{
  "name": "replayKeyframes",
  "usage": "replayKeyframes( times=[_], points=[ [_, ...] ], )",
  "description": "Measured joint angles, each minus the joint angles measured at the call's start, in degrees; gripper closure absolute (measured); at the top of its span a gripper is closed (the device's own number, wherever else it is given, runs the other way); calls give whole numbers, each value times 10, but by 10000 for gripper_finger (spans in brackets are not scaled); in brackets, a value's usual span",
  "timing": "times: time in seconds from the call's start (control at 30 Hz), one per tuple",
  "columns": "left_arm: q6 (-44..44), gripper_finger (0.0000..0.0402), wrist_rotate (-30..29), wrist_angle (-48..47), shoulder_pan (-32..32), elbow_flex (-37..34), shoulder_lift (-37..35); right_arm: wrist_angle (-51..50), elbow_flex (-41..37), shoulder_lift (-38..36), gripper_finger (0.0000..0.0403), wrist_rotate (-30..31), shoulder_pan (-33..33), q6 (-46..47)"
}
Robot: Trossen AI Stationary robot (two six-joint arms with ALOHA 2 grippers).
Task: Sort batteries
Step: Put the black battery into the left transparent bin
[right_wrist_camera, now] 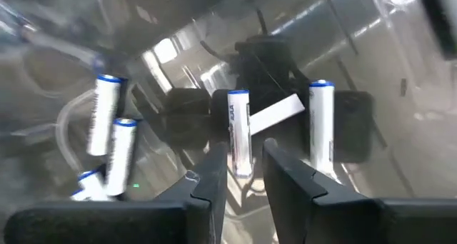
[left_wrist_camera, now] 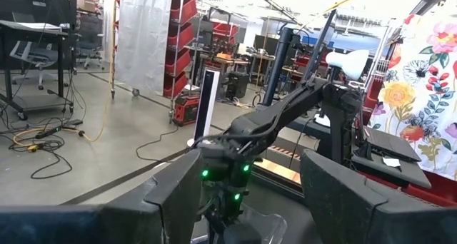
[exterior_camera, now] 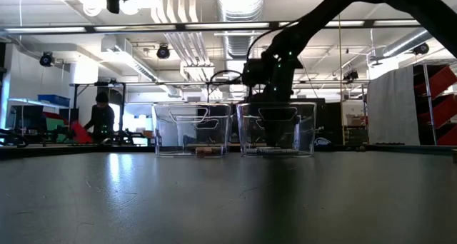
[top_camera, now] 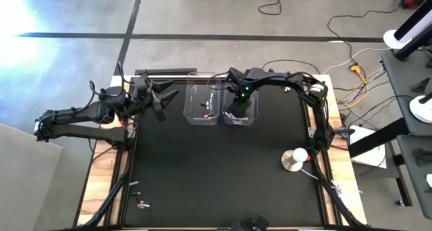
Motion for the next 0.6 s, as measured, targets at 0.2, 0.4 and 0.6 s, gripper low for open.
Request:
replayKeyframes(
  times=[0.2, 0.4, 0.6],
  points=[
    [0, 189, 0, 0, 0, 0, 0, 4, 0, -87, 299, 0, -3, 89],
    [0, 189, 0, 0, 0, 0, 0, 26, 0, -203, 283, 55, -17, 193],
    [0, 189, 0, 0, 0, 0, 0, -17, -2, -302, 274, 183, -18, 266]
  ],
)
